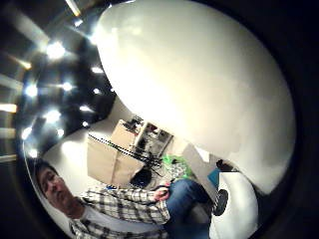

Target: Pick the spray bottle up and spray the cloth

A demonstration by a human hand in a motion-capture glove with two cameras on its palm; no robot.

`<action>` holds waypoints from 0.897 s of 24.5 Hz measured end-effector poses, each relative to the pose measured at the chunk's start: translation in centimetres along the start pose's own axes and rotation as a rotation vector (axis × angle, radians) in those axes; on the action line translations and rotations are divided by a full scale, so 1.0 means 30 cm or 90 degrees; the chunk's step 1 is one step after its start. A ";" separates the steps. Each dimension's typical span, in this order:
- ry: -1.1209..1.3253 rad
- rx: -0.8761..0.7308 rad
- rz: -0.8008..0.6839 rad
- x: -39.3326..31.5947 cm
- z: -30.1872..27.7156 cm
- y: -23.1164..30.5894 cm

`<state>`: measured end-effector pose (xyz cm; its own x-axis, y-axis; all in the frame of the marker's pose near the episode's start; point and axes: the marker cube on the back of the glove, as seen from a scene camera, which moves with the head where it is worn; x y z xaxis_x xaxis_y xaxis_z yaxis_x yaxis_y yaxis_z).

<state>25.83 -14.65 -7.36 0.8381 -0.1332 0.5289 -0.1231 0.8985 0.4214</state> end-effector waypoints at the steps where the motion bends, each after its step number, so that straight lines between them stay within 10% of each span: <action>1: -0.028 0.009 0.004 -0.004 -0.003 -0.002; 22: -0.295 -0.031 -0.074 -0.196 0.353 -0.133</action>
<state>15.78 -21.88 -4.35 0.5177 -0.3971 0.7578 -0.0077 0.8836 0.4682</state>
